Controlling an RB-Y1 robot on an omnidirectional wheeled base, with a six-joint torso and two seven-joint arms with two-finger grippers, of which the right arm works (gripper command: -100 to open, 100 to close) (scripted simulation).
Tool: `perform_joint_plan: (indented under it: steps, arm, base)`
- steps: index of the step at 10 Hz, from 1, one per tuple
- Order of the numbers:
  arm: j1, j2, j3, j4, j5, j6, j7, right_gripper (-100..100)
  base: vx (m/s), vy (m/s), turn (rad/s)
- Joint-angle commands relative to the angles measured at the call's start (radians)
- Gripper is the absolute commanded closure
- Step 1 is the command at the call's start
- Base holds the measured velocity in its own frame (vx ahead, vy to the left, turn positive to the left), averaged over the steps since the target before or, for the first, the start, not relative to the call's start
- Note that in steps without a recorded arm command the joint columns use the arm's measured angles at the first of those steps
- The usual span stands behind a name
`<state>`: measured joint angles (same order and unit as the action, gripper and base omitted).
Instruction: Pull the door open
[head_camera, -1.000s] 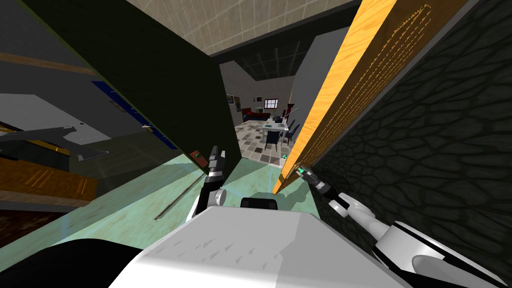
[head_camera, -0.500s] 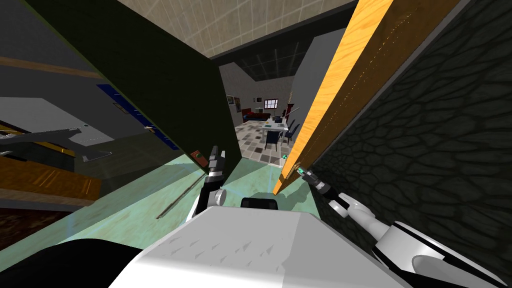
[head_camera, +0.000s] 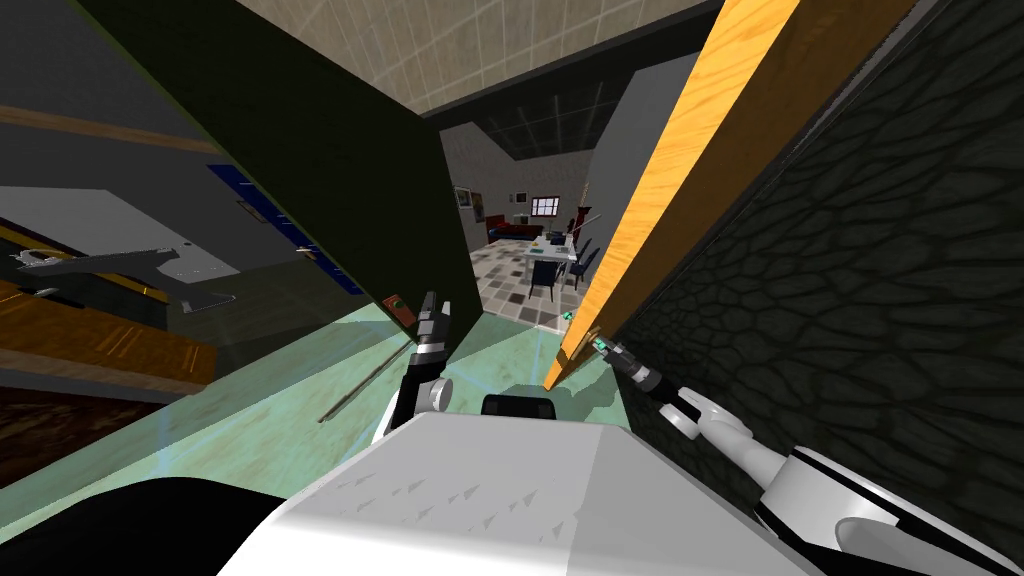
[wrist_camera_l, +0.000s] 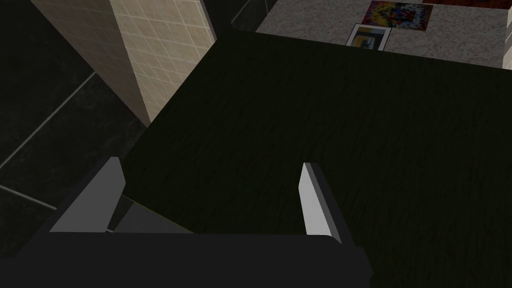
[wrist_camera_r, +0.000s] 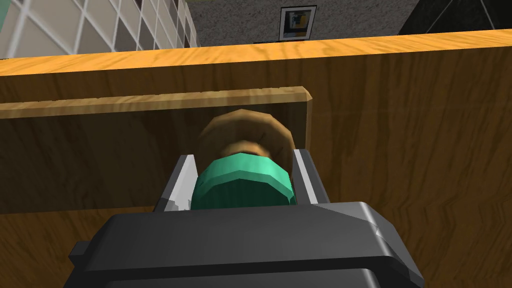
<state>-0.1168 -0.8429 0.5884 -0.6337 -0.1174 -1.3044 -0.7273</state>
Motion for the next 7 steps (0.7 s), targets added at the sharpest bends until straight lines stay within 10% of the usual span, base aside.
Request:
perform_joint_plan:
  steps: [1, 5, 7]
  arm:
    - [-0.003, -0.011, 0.013, 0.021, 0.005, -0.032, -0.002, 100]
    - [0.007, -0.032, 0.045, 0.016, 0.017, -0.086, -0.003, 100]
    - [-0.004, -0.011, 0.048, 0.022, 0.022, -0.086, -0.002, 100]
  base:
    - [-0.119, -0.129, 0.014]
    - [-0.146, -0.174, 0.03]
    - [-0.034, -0.012, 0.045]
